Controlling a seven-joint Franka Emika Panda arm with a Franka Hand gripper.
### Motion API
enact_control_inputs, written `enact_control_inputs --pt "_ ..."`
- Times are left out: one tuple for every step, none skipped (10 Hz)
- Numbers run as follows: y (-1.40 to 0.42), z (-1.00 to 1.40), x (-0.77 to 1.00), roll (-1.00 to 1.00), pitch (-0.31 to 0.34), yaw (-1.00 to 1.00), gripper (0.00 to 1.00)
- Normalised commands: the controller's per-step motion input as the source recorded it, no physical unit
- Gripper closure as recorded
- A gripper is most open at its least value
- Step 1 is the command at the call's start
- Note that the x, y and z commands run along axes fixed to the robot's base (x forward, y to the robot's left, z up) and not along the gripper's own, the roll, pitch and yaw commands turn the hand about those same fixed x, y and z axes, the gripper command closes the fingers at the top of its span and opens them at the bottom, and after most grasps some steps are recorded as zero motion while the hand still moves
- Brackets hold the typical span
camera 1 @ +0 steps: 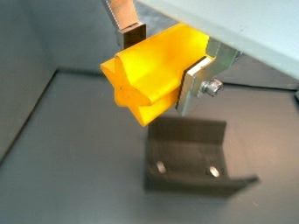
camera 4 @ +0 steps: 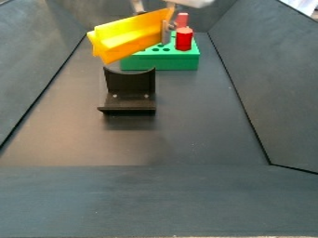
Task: Pick up the star object. Move up. Place the star object on the fixture. Regrasp the star object. Move to above the board. Insert the star object.
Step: Place the star object on the fixture.
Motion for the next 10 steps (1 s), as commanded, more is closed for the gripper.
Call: enact_control_inputs --pt "-0.28 -0.05 0.15 -0.08 -0.056 1.00 1.00" --pt "-0.16 -0.03 0.11 -0.08 -0.059 1.00 1.00" --pt "-0.08 -0.02 0.06 -0.09 -0.068 1.00 1.00" --pt "-0.05 -0.02 0.05 -0.10 -0.071 1.00 1.00" --pt "-0.02 -0.02 0.04 -0.12 -0.079 1.00 1.00" --pt "-0.02 -0.02 0.04 -0.14 -0.089 1.00 1.00" --pt "-0.40 0.29 0.68 -1.00 0.062 0.28 1.00" --pt "-0.38 0.28 0.66 -1.00 0.067 0.24 1.00" --pt "-0.17 0.16 0.53 -1.00 0.096 0.21 1.00" --pt "-0.11 0.10 0.47 -1.00 0.105 0.21 1.00"
